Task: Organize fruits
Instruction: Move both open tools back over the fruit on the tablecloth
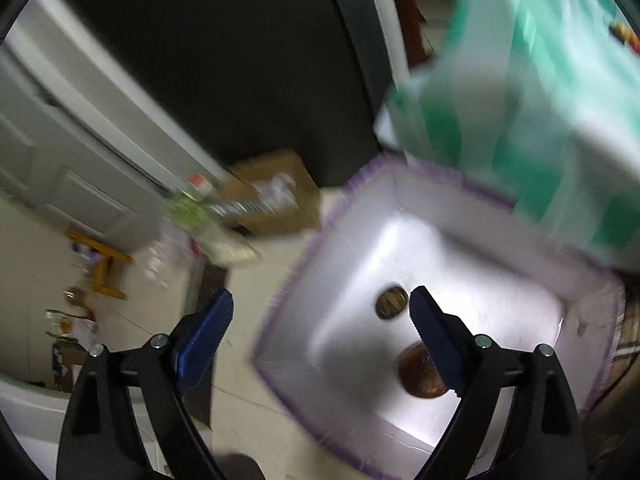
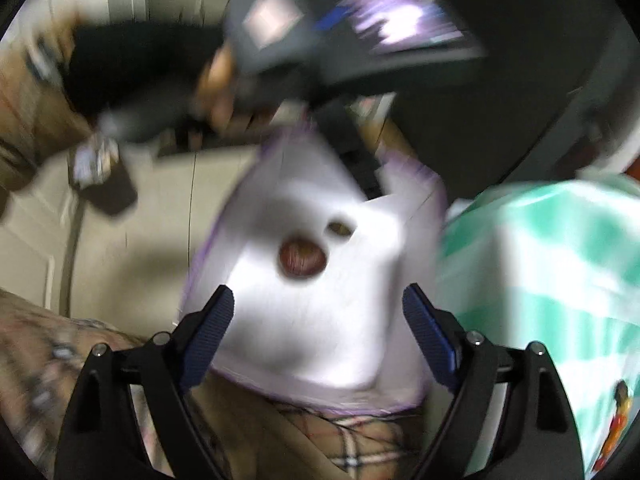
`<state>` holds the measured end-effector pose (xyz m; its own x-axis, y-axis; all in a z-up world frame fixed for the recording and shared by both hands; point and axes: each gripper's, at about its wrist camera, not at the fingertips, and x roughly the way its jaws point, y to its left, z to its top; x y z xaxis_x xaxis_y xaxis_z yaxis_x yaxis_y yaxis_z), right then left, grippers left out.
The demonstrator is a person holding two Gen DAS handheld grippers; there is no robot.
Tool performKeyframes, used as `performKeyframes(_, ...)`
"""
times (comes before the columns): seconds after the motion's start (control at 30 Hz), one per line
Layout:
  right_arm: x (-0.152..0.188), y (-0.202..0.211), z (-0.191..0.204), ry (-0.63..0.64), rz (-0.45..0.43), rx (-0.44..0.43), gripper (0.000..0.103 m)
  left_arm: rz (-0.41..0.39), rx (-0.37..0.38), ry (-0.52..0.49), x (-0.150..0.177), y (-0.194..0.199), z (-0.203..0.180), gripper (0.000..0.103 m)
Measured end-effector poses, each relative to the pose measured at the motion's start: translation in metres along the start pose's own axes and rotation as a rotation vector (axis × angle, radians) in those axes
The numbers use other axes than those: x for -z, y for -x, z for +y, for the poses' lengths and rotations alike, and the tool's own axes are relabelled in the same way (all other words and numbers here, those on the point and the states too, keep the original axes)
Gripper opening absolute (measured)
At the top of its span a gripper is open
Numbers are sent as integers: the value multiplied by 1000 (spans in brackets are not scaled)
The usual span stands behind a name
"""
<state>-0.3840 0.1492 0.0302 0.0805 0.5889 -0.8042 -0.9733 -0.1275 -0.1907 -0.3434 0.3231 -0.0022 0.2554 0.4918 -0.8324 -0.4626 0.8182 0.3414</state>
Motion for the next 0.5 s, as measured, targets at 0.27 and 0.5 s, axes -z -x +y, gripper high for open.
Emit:
performKeyframes(0.27, 82, 166, -94, -281, -316, 366, 100, -446, 216, 48, -86, 168, -49, 88)
performKeyframes(0.5, 244, 205, -242, -880, -222, 588, 101, -568, 559, -136, -172, 185, -228, 89)
